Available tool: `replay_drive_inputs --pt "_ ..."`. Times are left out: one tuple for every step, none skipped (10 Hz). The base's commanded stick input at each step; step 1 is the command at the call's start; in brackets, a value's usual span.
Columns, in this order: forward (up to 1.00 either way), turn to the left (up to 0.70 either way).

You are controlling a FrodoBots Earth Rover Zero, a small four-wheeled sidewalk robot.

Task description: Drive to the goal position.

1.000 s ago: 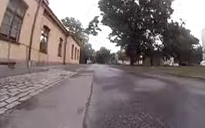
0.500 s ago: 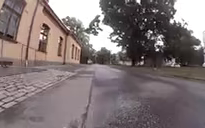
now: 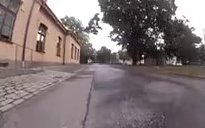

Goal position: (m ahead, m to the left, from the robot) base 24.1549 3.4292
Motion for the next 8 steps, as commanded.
replay_drive_inputs --pt "0.70 0.00" --pt "0.70 0.00" --pt "0.70 0.00" --pt "0.70 0.00" --pt "0.70 0.00" --pt "0.70 0.00" --pt "0.70 0.00" --pt "0.70 0.00"
